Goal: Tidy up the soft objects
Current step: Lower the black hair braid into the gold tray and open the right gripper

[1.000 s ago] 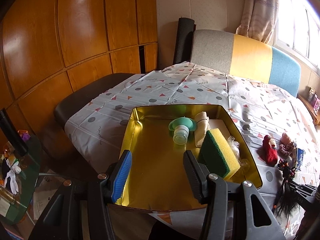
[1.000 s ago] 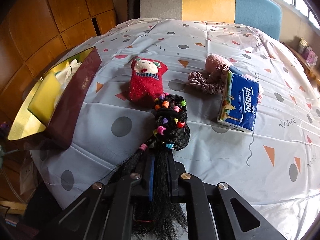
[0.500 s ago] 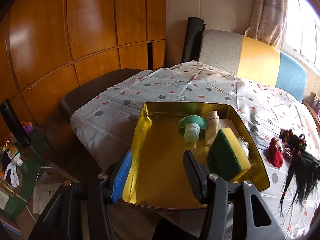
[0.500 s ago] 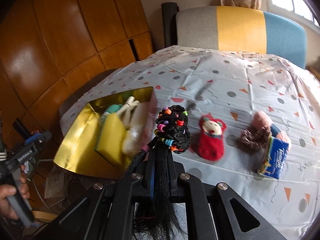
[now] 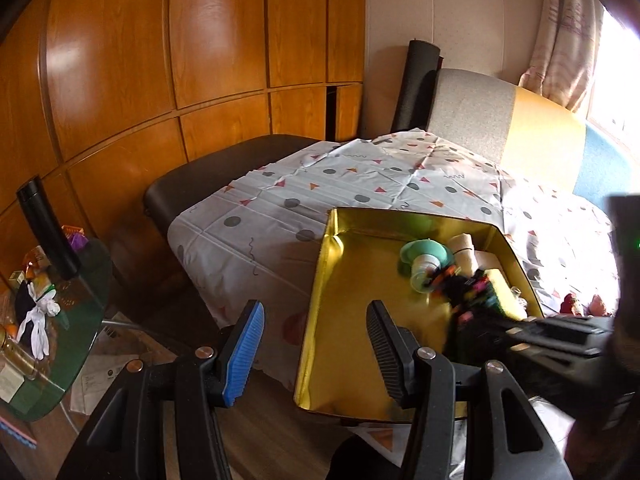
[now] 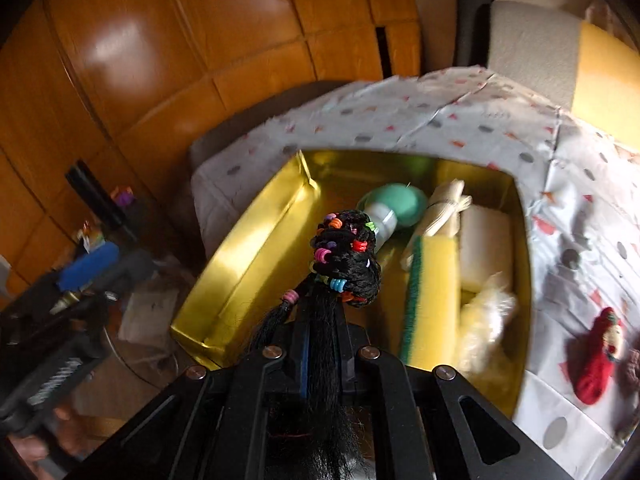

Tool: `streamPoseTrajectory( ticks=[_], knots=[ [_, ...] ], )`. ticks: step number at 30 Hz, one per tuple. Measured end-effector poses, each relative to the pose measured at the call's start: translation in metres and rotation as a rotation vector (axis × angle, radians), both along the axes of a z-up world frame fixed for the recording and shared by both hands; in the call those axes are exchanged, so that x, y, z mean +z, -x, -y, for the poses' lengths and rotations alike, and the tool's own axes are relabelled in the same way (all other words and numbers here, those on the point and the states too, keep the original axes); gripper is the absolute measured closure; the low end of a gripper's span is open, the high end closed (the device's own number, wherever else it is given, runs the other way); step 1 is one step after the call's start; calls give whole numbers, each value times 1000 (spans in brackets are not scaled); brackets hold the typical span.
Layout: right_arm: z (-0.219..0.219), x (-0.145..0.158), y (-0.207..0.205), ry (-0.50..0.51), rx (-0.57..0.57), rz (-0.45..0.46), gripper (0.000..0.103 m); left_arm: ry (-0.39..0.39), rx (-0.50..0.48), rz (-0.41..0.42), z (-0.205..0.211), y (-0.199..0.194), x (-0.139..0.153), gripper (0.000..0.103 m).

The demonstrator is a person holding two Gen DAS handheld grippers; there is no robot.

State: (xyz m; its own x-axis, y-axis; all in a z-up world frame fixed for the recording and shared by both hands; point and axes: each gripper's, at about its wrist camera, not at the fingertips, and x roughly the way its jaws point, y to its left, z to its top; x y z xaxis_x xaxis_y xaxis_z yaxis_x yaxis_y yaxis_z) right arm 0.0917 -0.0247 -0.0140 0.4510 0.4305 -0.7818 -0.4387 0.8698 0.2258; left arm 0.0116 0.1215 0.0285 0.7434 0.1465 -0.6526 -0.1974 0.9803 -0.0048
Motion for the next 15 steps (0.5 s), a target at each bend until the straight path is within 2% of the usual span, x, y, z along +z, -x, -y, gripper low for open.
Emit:
streamPoseTrajectory(
  ticks=[5, 6, 10, 12, 15],
  knots=[
    [-10, -33, -21, 110, -6, -46, 95, 3, 11, -13, -5, -1, -4, 49],
    [-11, -33, -22, 135, -7, -18, 94, 2, 11, -13, -6, -1, -4, 49],
    [-15, -36, -25, 191, 2, -22, 94, -6, 6, -1, -4, 0, -3, 49],
    [-15, -36, -24, 200, 8, -12, 88, -14, 4, 8, -3, 1, -1, 49],
    [-12, -35, -23, 198, 4, -6, 84, -16, 2, 10, -2, 2, 0, 49]
  ],
)
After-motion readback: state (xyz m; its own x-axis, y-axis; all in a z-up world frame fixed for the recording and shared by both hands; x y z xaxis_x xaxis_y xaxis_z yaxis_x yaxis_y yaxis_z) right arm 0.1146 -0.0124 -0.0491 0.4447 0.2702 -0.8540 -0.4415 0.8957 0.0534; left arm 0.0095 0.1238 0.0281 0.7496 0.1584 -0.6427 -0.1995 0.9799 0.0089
